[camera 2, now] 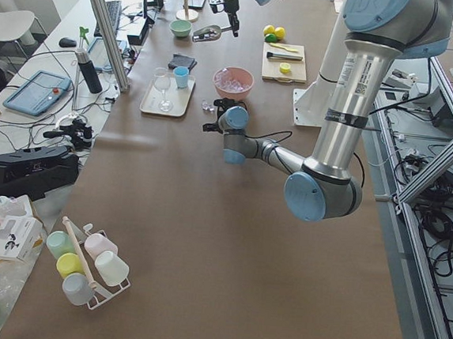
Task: Put ice in cup with scoop
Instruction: 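Carry the scoop to the light-blue cup while the left arm withdraws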
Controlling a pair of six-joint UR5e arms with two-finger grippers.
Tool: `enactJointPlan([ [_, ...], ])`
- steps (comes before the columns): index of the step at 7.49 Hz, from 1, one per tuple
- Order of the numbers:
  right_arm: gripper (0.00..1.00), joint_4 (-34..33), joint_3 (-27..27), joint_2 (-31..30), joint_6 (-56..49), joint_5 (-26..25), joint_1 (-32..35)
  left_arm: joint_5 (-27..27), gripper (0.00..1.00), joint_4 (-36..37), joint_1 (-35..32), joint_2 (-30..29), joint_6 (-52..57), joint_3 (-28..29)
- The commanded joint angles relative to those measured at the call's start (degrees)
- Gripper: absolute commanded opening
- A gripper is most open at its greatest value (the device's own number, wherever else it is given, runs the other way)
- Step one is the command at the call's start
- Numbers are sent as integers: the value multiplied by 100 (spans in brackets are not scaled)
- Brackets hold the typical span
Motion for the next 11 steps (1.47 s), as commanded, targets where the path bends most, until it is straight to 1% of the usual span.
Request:
enactJointPlan([
  [1,0,-573,-908,997,150,368,24,-974,98,-51,-955,763,0,-14],
  [2,0,-716,-1443,1428,150,577,33,-1142,98,-43,-1272,1114,0,-23],
  [3,0,-848,-2006,1824,150,754,42,-1335,98,-16,-1553,1613,0,-162],
  [4,0,-945,-2351,1994,150,921,33,-1354,98,36,-1817,1940,-44,-198],
  [5,0,-946,-2467,1995,159,992,24,-1320,98,228,-2003,2048,-53,-199],
  [7,0,-972,-2399,1943,360,1071,-45,-1320,98,842,-2652,2276,-53,-181],
  [9,0,-981,-2433,1995,571,1168,-169,-1319,98,1693,-3101,2374,-45,-164],
  [11,0,-990,-2468,2048,572,1396,-169,-1346,98,2196,-3410,2470,-44,-155],
])
